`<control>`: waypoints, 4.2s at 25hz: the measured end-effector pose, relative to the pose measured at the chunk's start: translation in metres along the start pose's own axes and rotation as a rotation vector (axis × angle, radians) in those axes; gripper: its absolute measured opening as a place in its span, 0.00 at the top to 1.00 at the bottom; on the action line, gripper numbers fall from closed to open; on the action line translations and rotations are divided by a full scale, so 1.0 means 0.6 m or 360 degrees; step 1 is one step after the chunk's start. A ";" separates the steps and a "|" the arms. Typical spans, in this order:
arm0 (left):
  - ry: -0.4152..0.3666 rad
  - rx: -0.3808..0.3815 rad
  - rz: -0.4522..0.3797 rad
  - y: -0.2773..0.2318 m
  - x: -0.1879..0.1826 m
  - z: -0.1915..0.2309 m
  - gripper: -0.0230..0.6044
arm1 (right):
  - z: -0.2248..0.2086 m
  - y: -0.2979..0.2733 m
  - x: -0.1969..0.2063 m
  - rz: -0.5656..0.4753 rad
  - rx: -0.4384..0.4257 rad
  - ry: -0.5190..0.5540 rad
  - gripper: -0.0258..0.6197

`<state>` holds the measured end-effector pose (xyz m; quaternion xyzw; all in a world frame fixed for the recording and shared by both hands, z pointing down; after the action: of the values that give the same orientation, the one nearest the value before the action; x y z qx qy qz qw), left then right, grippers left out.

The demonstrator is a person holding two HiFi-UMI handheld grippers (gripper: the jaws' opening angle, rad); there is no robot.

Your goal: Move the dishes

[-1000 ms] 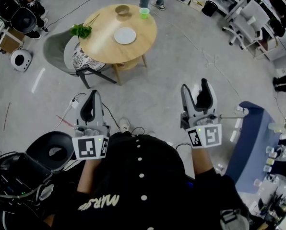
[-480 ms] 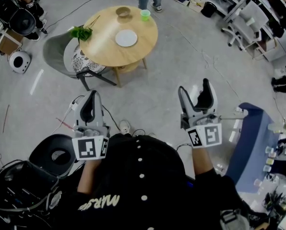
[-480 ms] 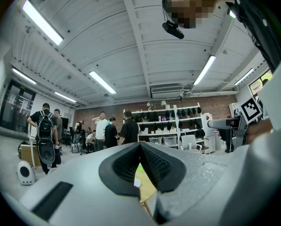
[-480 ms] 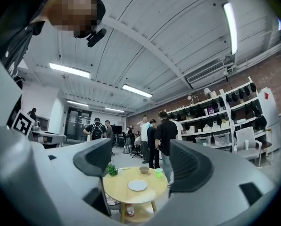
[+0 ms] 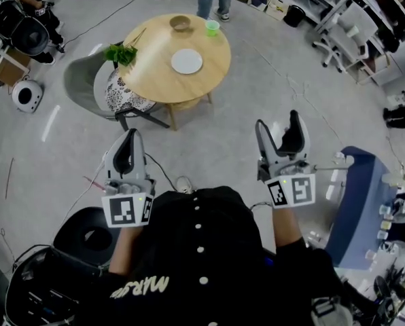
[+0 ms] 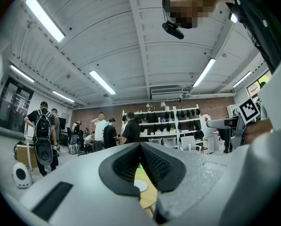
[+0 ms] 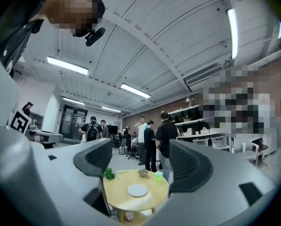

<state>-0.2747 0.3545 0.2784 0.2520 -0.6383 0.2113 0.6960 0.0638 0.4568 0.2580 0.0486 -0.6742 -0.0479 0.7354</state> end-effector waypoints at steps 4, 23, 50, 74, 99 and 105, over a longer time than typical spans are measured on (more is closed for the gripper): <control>-0.0006 0.0031 0.0015 -0.008 0.007 0.039 0.96 | 0.028 -0.013 0.009 0.0011 0.0028 0.0013 0.39; -0.0007 -0.0022 0.0089 -0.166 0.032 0.061 0.96 | -0.061 -0.163 0.067 0.0055 -0.0002 -0.0066 0.40; -0.0020 -0.0251 0.0104 -0.642 0.048 0.009 0.96 | -0.385 -0.588 0.158 0.0081 -0.0295 -0.0170 0.41; 0.0001 -0.0350 0.0157 -0.631 0.050 0.216 0.96 | -0.244 -0.767 0.227 0.0248 -0.0350 -0.0145 0.40; 0.0055 -0.0332 0.0338 -0.643 0.110 0.212 0.96 | -0.254 -0.960 0.615 0.0956 -0.0451 0.0162 0.37; 0.0080 -0.0356 0.0358 -0.651 0.121 0.224 0.96 | -0.259 -0.994 0.707 0.1162 -0.0428 0.0134 0.36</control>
<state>-0.1325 -0.0370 0.3269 0.0945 -0.6645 0.2216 0.7074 0.2522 -0.1908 0.5821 -0.2894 -0.6040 0.1311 0.7309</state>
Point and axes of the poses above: the fingertips, and each gripper's own axes: y backward along the fingers, z to its left, x out of its underside, the point moved 7 cm from there along y, backward along the fingers, and after that the axes turned 4 degrees about y, right-handed, at the moved point
